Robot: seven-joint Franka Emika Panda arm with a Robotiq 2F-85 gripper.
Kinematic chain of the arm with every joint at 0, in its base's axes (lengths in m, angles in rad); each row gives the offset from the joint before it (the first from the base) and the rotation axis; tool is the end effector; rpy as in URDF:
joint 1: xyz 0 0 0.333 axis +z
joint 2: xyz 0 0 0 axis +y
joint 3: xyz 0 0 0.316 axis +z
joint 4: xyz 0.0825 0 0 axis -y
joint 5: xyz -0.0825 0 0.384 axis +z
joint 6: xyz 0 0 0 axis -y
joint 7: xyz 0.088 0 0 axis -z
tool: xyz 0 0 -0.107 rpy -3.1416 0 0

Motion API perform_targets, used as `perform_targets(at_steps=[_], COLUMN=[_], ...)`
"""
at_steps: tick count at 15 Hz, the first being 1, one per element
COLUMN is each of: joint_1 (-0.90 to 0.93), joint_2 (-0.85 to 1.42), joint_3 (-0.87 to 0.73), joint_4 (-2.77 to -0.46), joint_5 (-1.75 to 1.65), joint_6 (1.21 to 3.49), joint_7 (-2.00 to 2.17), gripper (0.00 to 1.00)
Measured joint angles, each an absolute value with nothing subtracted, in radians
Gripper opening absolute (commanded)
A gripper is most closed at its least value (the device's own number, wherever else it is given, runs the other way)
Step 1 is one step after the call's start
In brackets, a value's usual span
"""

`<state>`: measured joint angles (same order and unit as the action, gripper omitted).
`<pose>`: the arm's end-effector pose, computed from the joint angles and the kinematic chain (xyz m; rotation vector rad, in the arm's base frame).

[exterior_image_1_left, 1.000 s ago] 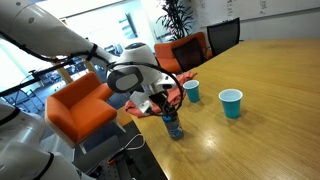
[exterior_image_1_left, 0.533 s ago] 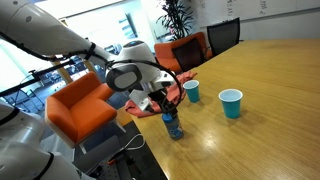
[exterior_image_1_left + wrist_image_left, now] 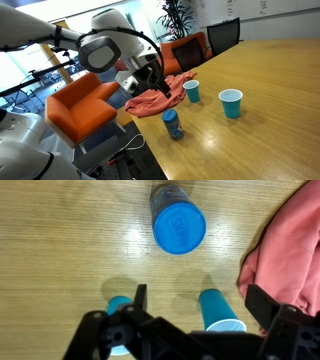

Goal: Take the blue lid from the table and put it on the peanut butter bottle

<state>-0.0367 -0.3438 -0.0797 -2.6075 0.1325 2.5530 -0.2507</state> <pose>0.4311 -0.0520 0.3985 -3.0442 -0.0539 -0.4643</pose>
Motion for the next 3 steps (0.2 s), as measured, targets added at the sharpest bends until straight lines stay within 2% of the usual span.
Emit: perform_targets(at_steps=[3], joint_1=[-0.051], joint_2=[-0.449], joint_3=[-0.089], joint_4=[-2.61], joint_5=[0.094], joint_6=[2.451], joint_7=[-0.224], gripper=[1.0])
